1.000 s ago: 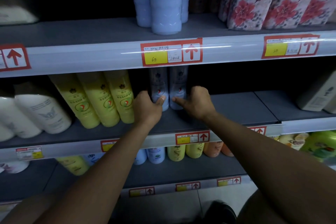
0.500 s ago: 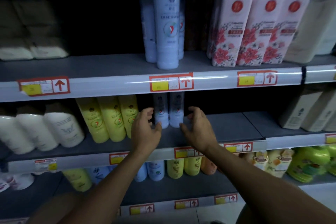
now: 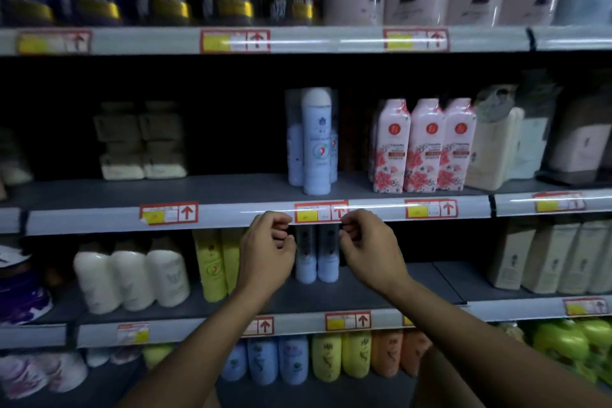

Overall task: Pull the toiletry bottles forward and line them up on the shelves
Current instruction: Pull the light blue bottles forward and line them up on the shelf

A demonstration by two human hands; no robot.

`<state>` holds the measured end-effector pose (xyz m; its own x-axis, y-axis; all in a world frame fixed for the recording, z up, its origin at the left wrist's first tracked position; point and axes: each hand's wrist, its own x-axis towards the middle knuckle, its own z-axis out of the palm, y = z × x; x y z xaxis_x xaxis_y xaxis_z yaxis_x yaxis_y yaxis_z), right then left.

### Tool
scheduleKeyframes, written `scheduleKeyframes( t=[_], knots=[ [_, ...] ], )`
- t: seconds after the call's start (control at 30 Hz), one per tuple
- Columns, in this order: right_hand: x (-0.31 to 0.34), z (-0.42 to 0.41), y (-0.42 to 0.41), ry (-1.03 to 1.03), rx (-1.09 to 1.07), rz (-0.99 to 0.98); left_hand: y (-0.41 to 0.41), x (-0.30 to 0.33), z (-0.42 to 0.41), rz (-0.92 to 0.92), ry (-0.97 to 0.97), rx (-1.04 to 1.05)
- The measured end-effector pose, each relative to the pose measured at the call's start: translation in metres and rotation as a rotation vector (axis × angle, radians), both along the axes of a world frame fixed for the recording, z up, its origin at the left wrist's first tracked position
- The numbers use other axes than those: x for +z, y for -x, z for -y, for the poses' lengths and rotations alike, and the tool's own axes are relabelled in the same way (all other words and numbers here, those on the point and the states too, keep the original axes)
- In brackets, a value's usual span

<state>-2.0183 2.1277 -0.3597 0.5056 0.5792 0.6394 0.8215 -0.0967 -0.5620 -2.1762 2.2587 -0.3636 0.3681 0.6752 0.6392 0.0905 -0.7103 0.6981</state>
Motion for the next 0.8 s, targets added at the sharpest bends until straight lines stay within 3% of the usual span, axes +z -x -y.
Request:
scheduleKeyframes(
  t=[0.4, 0.8],
  knots=[
    [0.055, -0.001, 0.008, -0.054, -0.004, 0.031, 0.007, 0.078, 0.013, 0.022, -0.109, 0.019],
    [0.088, -0.071, -0.014, -0.130, 0.021, -0.012, -0.039, 0.109, -0.060, -0.019, -0.058, 0.019]
  ],
)
